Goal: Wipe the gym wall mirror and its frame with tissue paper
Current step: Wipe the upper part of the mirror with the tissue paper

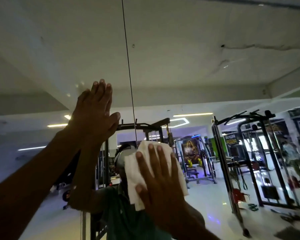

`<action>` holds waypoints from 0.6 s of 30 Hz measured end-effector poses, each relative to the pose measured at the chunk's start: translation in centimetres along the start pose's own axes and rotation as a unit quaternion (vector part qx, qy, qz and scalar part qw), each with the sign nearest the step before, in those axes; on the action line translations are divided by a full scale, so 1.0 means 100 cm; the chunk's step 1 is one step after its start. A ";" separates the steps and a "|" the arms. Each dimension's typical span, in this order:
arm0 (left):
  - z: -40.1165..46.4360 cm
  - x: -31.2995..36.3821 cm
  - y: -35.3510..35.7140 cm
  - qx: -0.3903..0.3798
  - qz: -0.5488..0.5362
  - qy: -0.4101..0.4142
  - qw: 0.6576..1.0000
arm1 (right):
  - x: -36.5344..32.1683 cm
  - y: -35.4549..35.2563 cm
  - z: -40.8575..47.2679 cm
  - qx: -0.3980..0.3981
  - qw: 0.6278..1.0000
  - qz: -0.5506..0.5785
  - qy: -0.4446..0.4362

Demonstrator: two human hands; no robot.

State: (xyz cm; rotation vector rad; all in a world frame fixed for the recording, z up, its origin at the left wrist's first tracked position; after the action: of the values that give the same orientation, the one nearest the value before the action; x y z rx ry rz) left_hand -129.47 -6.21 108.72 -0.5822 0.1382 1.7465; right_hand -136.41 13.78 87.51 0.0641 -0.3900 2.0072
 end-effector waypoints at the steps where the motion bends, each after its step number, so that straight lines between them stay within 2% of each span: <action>1: -0.004 0.005 -0.001 -0.001 0.003 -0.008 1.000 | 0.001 0.000 -0.005 -0.007 1.000 -0.001 -0.010; 4: -0.013 0.011 -0.003 -0.002 -0.001 -0.007 1.000 | 0.021 -0.016 0.046 -0.009 1.000 0.016 -0.018; 8: -0.025 0.001 0.006 0.013 -0.018 0.013 1.000 | 0.048 -0.040 0.155 0.011 0.999 -0.003 0.053; 10: -0.030 0.003 0.006 0.022 -0.021 0.012 0.999 | 0.050 -0.042 0.173 0.023 0.997 -0.005 0.067; 13: -0.042 0.014 0.007 0.023 -0.009 -0.004 1.000 | 0.031 -0.028 0.130 0.036 0.997 0.003 0.064; 18: -0.091 0.056 0.023 -0.007 -0.012 -0.056 0.998 | -0.009 0.004 -0.019 -0.019 0.998 0.053 0.042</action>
State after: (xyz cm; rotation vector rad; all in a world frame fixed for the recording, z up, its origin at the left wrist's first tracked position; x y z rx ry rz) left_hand -129.61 -5.50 97.82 -0.4924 0.0395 1.7527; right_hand -136.07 13.41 85.42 -0.0660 -0.3831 2.0984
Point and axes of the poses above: each hand's wrist, its own z-axis towards the middle knuckle, its own y-axis out of the palm, x = y × z, the point moved 1 cm from there along z, towards the middle knuckle, and after that the axes turned 4 degrees about -x, right-handed, at the moved point
